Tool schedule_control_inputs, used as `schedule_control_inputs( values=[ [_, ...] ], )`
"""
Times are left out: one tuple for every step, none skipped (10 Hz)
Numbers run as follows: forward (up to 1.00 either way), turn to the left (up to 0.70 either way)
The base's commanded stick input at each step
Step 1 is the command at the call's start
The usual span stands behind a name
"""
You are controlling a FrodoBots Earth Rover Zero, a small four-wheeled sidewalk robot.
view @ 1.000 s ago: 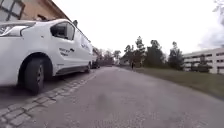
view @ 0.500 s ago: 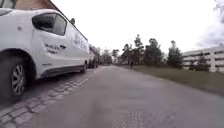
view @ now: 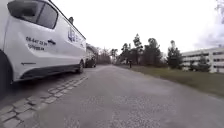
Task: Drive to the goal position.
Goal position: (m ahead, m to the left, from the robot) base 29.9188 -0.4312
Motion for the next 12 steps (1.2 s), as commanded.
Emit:
schedule_control_inputs(
  values=[
    [1.00, 0.29],
    [1.00, 0.39],
    [1.00, 0.39],
    [1.00, 0.00],
    [1.00, 0.00],
    [1.00, 0.00],
    [1.00, 0.00],
    [1.00, 0.00],
    [1.00, 0.00],
    [1.00, 0.00],
    [1.00, 0.00],
    [1.00, 0.00]
  ],
)
